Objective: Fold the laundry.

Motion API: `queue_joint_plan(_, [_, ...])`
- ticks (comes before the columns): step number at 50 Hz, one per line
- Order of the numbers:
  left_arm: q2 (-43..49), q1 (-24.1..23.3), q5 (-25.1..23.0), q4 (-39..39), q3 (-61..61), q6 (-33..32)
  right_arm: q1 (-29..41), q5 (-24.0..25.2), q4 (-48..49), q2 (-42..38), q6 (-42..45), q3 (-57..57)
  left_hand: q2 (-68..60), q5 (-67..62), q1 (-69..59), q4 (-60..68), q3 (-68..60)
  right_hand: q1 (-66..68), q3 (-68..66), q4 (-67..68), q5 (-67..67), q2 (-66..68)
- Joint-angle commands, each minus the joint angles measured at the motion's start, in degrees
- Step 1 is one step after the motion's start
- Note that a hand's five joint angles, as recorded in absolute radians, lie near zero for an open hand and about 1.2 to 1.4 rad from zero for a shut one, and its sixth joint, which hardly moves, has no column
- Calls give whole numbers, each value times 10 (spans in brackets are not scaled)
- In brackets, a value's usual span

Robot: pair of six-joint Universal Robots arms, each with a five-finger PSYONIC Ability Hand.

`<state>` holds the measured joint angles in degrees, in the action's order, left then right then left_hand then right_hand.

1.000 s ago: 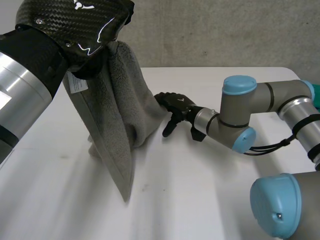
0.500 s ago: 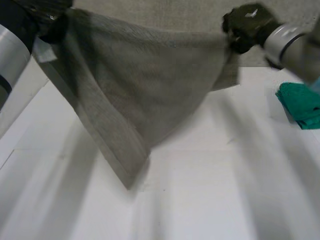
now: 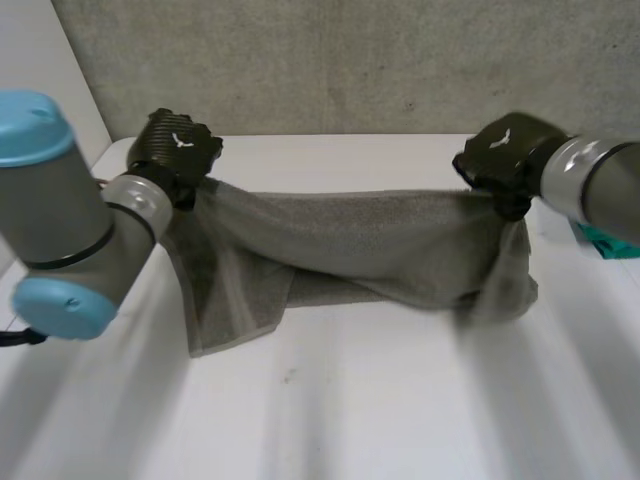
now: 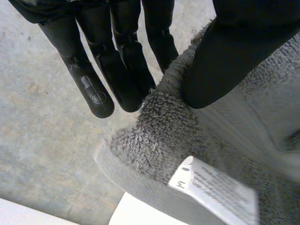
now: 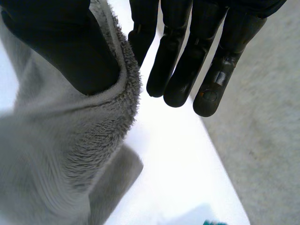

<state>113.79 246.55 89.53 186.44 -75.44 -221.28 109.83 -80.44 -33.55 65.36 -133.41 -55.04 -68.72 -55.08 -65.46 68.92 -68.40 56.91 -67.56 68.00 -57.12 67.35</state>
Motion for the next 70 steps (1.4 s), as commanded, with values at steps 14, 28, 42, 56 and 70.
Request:
queue_joint_plan(14, [131,-4,86,257,381,44,14,-82,405,-183,12,373,-113,-149,-145,111,-116,231,-124,120,-129,126])
queue_joint_plan(28, [31,-4,41,277,34,77,46,-34,232,-93,14,81,-113,-149,-145,111,-116,231,-124,120,-129,126])
queue_joint_plan(42, [27,-6,51,228,-246,9,50,-22,211,-96,-9,-186,-53,-89,-85,51,-56,231,-124,120,-129,126])
queue_joint_plan(56, [-90,-14,79,139,-243,63,48,-4,320,-46,-37,-316,422,385,389,-424,419,231,-124,120,-129,126])
queue_joint_plan(70, [-9,55,-68,-94,-74,123,44,25,335,-30,-42,-372,390,354,357,-392,387,231,-124,120,-129,126])
